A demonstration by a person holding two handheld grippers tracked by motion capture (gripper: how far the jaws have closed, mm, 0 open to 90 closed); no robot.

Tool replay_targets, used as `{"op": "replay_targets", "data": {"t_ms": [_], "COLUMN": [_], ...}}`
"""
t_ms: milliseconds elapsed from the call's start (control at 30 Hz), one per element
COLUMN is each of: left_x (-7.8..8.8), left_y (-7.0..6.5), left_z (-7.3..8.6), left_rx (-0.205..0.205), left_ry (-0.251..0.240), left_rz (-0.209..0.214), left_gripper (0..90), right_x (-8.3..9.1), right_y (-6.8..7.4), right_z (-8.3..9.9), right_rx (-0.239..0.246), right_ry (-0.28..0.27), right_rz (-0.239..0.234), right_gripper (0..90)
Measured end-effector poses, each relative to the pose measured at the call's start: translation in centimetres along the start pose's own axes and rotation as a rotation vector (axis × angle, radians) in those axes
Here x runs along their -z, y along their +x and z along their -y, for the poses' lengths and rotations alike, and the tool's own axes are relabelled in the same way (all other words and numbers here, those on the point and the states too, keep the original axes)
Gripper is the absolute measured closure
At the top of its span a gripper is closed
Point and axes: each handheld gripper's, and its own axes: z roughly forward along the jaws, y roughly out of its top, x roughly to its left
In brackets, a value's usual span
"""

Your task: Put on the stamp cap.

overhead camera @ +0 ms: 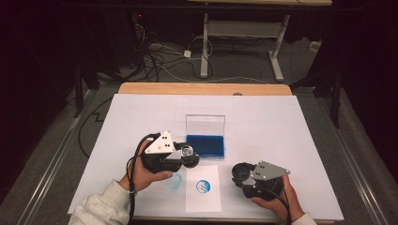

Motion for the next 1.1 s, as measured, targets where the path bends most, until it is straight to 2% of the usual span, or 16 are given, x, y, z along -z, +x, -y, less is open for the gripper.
{"op": "replay_targets", "data": {"t_ms": [167, 300, 500, 800, 1100], "left_x": [-0.5, -0.9, -1.4, -1.9, -2.3], "left_y": [-0.2, -0.2, -0.3, -0.4, 0.1], "left_z": [-0.8, -1.3, -1.8, -2.2, -2.0], "left_rx": [-0.009, -0.011, -0.011, -0.021, -0.002], "left_ry": [-0.008, -0.015, -0.029, -0.033, -0.04], "left_rz": [0.007, 0.021, 0.04, 0.046, 0.05], "left_gripper": [54.6, 54.6, 54.6, 54.6, 54.6], "right_x": [-1.7, -3.2, -4.9, -5.9, -6.1], "right_y": [0.7, 1.1, 1.8, 2.3, 2.4], "right_z": [-1.4, -2.3, -3.7, -5.1, -6.0], "right_rx": [0.01, -0.006, -0.015, -0.031, -0.043], "right_ry": [-0.027, -0.044, -0.073, -0.112, -0.143], "right_rz": [-0.032, -0.058, -0.073, -0.102, -0.104], "right_gripper": [38.6, 38.7, 38.7, 38.7, 38.7]}}
